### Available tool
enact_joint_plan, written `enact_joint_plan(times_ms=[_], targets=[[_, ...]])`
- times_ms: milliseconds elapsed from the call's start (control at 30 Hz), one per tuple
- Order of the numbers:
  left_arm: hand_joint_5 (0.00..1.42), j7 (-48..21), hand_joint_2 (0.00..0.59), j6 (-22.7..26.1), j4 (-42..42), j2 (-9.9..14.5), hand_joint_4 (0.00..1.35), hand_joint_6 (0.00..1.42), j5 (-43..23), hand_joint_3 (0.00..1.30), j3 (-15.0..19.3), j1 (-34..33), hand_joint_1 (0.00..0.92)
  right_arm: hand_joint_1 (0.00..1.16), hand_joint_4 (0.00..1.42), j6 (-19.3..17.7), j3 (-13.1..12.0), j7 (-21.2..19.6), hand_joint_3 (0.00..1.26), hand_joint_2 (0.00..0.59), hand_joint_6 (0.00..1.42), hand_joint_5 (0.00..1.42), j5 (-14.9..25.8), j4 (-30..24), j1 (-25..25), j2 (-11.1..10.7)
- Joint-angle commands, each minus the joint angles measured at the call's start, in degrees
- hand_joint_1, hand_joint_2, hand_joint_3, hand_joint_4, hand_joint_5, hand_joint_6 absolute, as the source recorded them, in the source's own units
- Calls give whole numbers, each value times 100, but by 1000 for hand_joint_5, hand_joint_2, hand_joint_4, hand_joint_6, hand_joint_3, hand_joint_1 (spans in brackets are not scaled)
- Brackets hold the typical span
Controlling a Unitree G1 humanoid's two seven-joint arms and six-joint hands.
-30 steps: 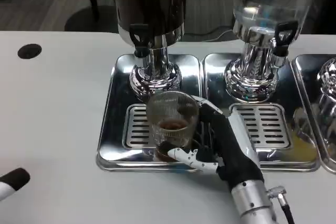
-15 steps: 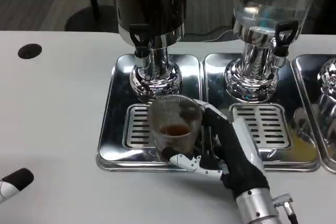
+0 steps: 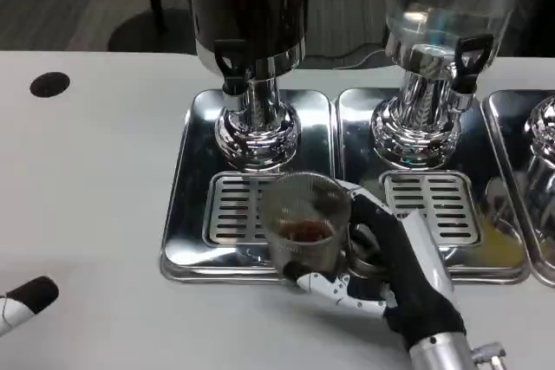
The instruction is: Grasp the cup under the faucet to collect the drink, then remove the cup.
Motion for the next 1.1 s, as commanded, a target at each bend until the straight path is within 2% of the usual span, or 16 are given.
enact_joint_plan(times_ms=[33,700,1100], targets=[[0,-67,23,44,-90,49,0,0,41,0,-26,5,0,867,397,-235,-32,-19,368,218,266,346,54,-293,115,-4],[0,-62,23,50,-81,97,0,0,43,0,-20,-16,0,867,398,-488,-147,35,374,218,266,346,77,-983,937,-214],[0,-60,23,27,-93,86,0,0,11,0,-14,-29,0,863,398,-626,-319,79,375,225,267,346,100,-1397,1439,-329]])
